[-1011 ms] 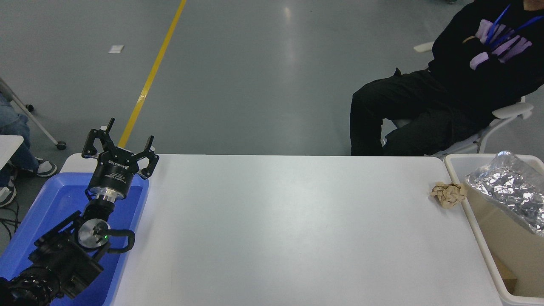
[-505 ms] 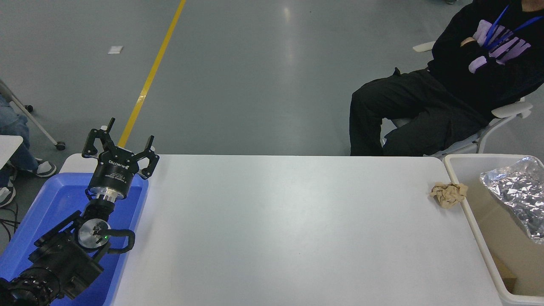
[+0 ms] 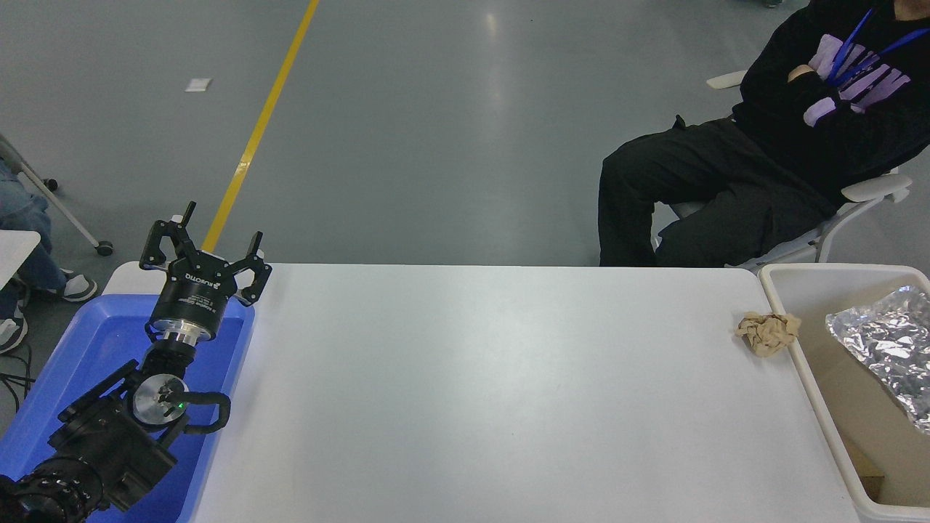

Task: Pick up foil plate and place in dustbin

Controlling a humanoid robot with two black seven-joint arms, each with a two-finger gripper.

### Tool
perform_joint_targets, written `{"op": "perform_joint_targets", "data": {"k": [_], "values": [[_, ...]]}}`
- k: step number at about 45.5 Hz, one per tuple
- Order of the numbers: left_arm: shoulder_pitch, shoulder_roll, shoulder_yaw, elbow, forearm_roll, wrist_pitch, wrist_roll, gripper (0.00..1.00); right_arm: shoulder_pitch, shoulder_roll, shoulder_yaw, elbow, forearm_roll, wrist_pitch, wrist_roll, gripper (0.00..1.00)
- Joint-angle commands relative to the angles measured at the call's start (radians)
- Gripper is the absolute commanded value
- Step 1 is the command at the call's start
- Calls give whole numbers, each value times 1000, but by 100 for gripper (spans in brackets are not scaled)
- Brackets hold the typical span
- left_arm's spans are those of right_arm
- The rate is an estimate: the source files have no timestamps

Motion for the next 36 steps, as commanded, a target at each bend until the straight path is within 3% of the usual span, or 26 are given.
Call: {"op": "perform_joint_targets", "data": {"k": [1, 7, 15, 20, 31, 36], "values": [[0, 0, 0, 1, 1, 0, 0, 98, 0, 3, 9, 10, -1, -77, 2, 97], [0, 0, 0, -1, 1, 0, 0, 98, 50, -26, -11, 76, -12, -76, 0, 100], [0, 0, 1, -1, 1, 0, 0, 98, 193, -203, -129, 361, -166, -68, 2, 100], [-2, 0, 0, 1, 1, 0, 0, 98, 449, -310, -383, 645, -206, -50, 2, 100], [0, 0, 2, -1, 3, -2, 2, 98, 933, -289, -880, 999, -222, -22, 3, 100], [0, 0, 2, -1, 3, -2, 2, 98, 1174, -226, -1071, 1138, -257, 102, 3, 100]]}}
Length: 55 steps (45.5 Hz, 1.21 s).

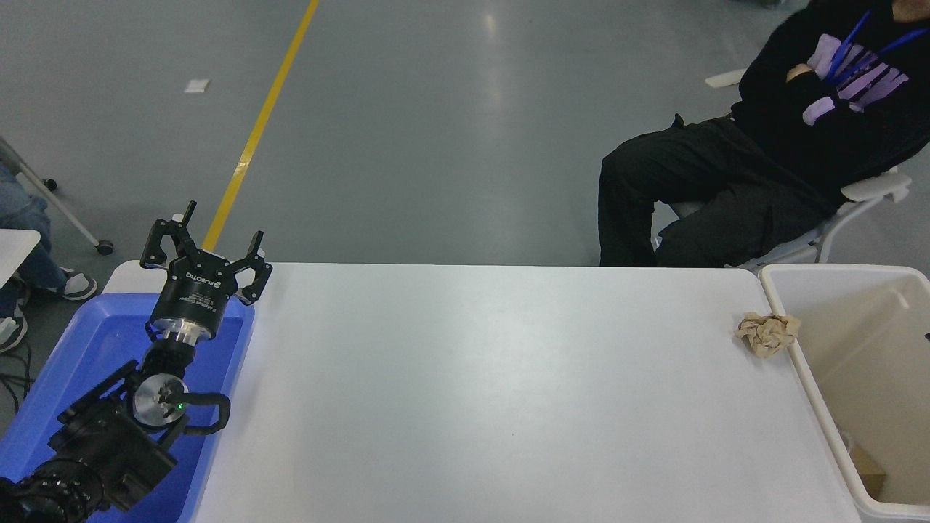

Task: Pick up foil plate and place in dustbin

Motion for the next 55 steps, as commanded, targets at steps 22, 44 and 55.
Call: {"op": "perform_joint_targets", "data": {"k": [22, 44, 55], "values": [[0, 0, 0, 1, -1, 0, 0, 98, 907, 379, -479, 393, -163, 845, -1, 100], [0, 0, 0, 0, 1, -1, 0, 98, 1012, 516, -391, 477, -165, 845, -1, 100], [0, 0, 0, 0, 1, -1, 0, 98, 1024, 499, -396, 471, -154, 845, -1, 100]]}}
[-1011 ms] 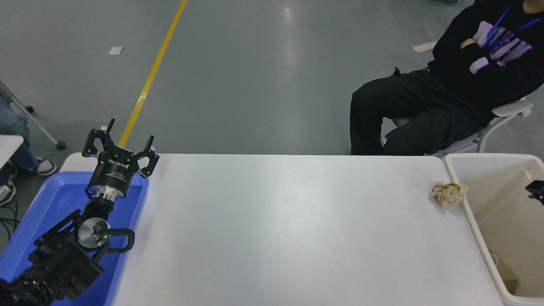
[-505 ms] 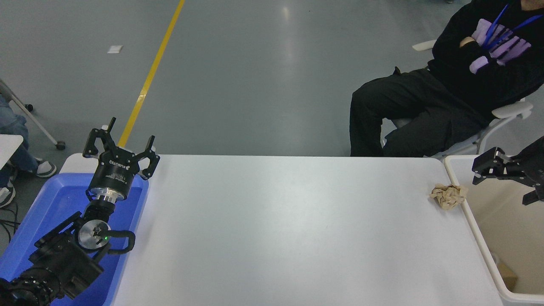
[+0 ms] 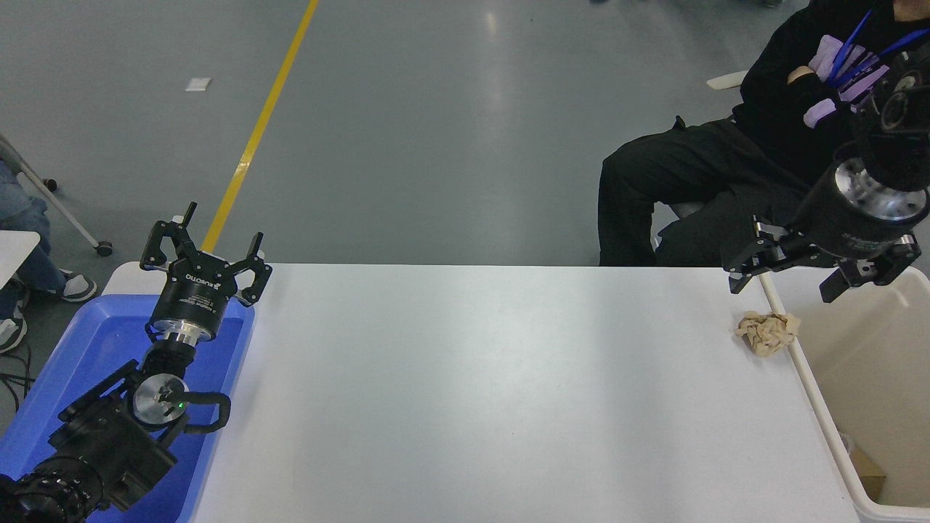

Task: Pick up foil plate and place in dustbin

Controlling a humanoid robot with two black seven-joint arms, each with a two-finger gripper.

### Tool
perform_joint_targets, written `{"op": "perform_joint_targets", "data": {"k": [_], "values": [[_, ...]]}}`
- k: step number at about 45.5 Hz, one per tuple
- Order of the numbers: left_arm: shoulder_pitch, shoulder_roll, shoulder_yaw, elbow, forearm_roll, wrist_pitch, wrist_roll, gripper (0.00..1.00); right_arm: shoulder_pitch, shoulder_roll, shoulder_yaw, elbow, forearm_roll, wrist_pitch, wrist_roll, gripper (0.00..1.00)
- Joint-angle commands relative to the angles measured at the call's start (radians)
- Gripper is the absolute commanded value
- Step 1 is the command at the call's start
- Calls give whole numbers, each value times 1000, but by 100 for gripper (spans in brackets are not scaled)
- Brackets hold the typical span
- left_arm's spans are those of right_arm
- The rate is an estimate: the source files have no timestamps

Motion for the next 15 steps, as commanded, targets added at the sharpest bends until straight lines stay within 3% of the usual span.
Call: {"op": "perform_joint_targets", "data": {"k": [1, 15], "values": [[0, 0, 0, 0, 0, -1, 0, 98, 31, 3, 4, 3, 6, 6, 0, 100], [0, 0, 0, 0, 0, -1, 0, 98, 105, -54, 47, 3, 8, 6, 0, 100]]}}
